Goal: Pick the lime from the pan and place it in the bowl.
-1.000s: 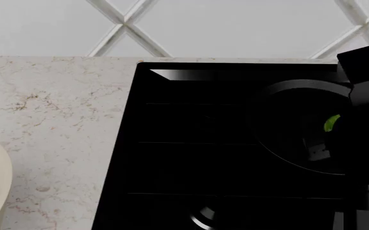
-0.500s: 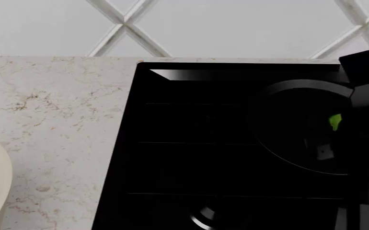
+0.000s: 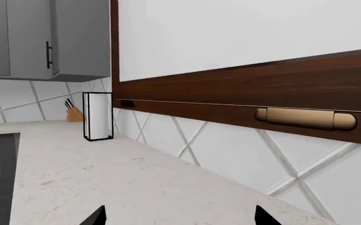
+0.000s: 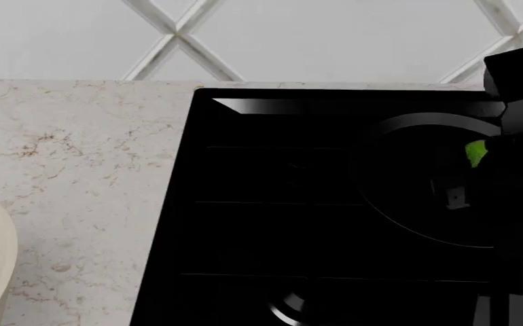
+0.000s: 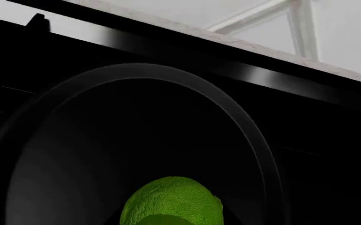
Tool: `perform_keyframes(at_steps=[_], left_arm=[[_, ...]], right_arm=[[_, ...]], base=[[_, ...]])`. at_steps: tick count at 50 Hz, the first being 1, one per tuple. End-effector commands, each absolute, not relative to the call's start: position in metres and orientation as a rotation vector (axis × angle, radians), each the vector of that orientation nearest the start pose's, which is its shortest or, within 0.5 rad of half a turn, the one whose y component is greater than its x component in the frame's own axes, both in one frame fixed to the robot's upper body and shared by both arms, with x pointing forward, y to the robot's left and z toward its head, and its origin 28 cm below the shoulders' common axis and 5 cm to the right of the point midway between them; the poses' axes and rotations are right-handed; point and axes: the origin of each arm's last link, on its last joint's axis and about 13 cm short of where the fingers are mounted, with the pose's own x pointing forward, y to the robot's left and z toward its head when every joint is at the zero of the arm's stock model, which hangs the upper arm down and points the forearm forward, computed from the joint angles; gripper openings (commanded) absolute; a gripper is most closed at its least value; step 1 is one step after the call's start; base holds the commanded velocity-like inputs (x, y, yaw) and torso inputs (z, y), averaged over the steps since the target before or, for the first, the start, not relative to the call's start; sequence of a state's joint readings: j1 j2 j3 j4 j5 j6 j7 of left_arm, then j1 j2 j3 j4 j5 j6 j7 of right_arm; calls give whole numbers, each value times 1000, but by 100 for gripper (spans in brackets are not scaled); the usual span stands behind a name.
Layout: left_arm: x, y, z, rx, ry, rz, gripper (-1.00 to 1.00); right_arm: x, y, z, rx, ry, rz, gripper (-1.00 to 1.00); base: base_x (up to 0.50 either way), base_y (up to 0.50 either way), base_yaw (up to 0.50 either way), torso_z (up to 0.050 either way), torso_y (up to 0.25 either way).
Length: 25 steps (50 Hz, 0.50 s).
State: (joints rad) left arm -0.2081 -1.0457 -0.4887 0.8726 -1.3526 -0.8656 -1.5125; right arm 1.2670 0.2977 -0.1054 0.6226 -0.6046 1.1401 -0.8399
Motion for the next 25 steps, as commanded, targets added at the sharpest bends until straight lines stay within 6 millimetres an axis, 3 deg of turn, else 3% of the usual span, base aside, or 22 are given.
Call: perform_keyframes(at_steps=[1,16,25], left_arm=[[148,317,258,83,-272,953,100],[140,321,254,65,-277,959,100],[139,323,249,59,-268,963,100]], right_arm=[[349,-225,289,-278,577,69,-100],[331,-204,330,-330,456,115,-100],[325,-182,339,-391,401,199,-100]], base=[[0,0,0,0,0],[0,0,0,0,0],[0,0,0,0,0]])
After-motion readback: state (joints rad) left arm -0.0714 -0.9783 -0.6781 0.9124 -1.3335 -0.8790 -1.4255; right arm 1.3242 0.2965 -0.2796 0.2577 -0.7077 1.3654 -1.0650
